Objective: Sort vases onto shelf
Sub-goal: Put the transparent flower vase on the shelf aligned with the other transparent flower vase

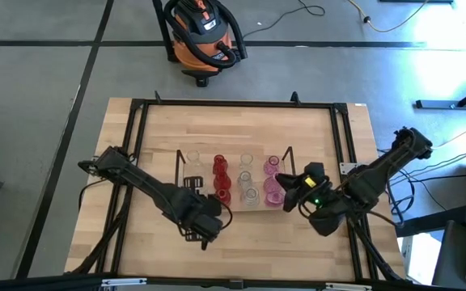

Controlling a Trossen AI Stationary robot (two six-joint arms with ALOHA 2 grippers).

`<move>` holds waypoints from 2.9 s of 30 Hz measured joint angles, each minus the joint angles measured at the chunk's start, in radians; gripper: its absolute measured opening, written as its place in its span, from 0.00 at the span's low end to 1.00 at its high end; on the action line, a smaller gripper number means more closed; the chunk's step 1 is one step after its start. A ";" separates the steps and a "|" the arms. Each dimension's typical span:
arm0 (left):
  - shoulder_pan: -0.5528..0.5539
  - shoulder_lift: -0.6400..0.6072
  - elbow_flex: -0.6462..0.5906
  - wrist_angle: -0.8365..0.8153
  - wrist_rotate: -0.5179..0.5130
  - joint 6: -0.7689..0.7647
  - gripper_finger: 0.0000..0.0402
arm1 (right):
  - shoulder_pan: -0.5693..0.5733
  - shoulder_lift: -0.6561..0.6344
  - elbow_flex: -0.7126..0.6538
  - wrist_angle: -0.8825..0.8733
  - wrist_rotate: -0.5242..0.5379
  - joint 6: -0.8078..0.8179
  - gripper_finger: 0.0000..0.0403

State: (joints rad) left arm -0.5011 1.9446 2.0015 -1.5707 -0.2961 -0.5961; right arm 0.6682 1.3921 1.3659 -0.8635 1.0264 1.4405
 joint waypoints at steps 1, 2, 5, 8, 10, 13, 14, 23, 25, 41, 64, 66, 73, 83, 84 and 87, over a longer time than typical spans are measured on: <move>-0.001 0.001 -0.006 0.001 0.000 -0.008 0.06 | 0.000 -0.003 0.000 0.000 0.000 -0.008 0.13; -0.002 0.001 -0.015 0.003 0.001 -0.022 0.06 | 0.000 -0.004 0.000 -0.001 0.001 -0.010 0.13; -0.002 0.001 -0.053 -0.002 0.033 -0.051 0.06 | 0.000 -0.005 0.000 -0.001 0.002 -0.010 0.13; -0.003 0.000 -0.075 0.000 0.048 -0.072 0.06 | 0.000 -0.004 0.000 -0.001 -0.002 -0.011 0.13; -0.003 -0.001 -0.082 0.001 0.049 -0.082 0.06 | 0.000 -0.004 0.000 -0.002 -0.002 -0.022 0.13; 0.001 -0.001 -0.084 0.000 0.031 -0.086 0.06 | 0.000 -0.004 0.000 -0.002 -0.006 -0.033 0.13; 0.005 -0.001 -0.084 0.000 0.025 -0.093 0.06 | 0.000 -0.004 0.000 -0.001 -0.006 -0.033 0.13; 0.048 -0.003 -0.120 0.000 0.040 -0.105 0.06 | 0.000 -0.004 0.000 -0.001 -0.028 -0.035 0.13; 0.050 -0.003 -0.139 -0.002 0.056 -0.106 0.06 | 0.000 -0.004 0.000 -0.001 -0.035 -0.036 0.13; 0.046 -0.008 -0.180 -0.004 0.041 -0.119 0.08 | 0.000 -0.004 0.000 0.000 -0.049 -0.054 0.13; 0.047 -0.011 -0.184 0.001 0.052 -0.134 0.15 | 0.000 -0.003 0.000 0.002 -0.050 -0.059 0.13; 0.046 -0.013 -0.184 0.001 0.051 -0.135 0.15 | 0.000 -0.003 0.000 0.002 -0.050 -0.059 0.13; 0.049 -0.037 -0.184 0.000 0.036 -0.135 0.15 | 0.000 -0.003 0.000 0.003 -0.051 -0.059 0.13; 0.051 -0.057 -0.173 0.000 0.029 -0.138 0.15 | 0.000 -0.003 0.000 0.008 -0.051 -0.059 0.13; 0.051 -0.057 -0.170 0.001 0.028 -0.138 0.15 | 0.000 -0.003 0.000 0.009 -0.051 -0.059 0.13; 0.051 -0.057 -0.169 0.000 0.025 -0.138 0.15 | 0.000 -0.003 0.000 0.009 -0.051 -0.059 0.13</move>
State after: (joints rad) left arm -0.4498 1.8877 1.8328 -1.5711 -0.2709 -0.7345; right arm 0.6682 1.3891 1.3659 -0.8547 0.9752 1.3815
